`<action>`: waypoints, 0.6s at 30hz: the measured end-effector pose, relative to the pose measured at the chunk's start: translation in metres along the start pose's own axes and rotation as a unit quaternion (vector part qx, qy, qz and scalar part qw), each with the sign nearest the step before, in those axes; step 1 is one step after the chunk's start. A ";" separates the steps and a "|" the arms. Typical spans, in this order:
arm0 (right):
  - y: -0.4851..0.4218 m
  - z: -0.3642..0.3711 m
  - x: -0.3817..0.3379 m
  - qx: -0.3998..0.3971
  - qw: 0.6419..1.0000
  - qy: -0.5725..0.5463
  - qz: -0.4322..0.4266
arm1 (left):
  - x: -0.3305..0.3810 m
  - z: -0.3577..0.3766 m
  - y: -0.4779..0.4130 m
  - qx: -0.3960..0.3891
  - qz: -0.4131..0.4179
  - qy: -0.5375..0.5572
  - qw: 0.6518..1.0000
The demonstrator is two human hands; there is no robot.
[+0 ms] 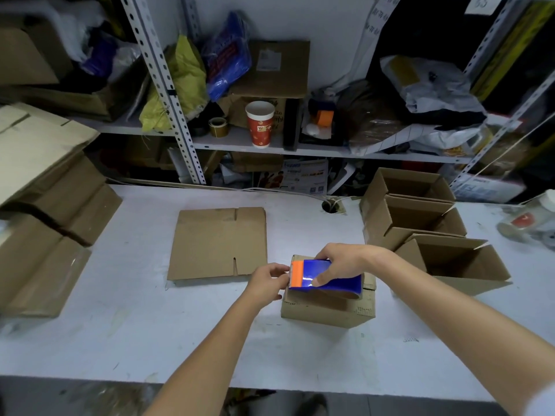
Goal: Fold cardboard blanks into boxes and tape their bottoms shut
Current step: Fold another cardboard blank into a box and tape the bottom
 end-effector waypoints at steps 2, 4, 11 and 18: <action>0.004 -0.005 0.005 -0.005 1.000 0.017 0.009 | 0.000 0.000 -0.001 0.013 0.004 -0.012 1.000; 0.010 -0.009 0.018 -0.017 0.999 0.027 0.028 | -0.002 -0.001 -0.002 0.031 0.004 -0.015 0.999; 0.010 -0.005 0.036 -0.015 0.999 0.003 0.051 | 0.006 0.007 0.000 0.050 -0.009 -0.031 0.998; 0.008 0.001 0.038 0.010 1.000 -0.016 0.025 | 0.011 0.019 0.004 0.033 -0.014 -0.085 0.996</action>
Point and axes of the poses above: each hand's wrist, its own y-axis away from the middle knuckle, its own z-axis out of the palm, x = y × z, the point moved 4 cm from there along -y, towards the middle knuckle, and after that the axes turned 8 degrees about z, right-handed, at the moved point
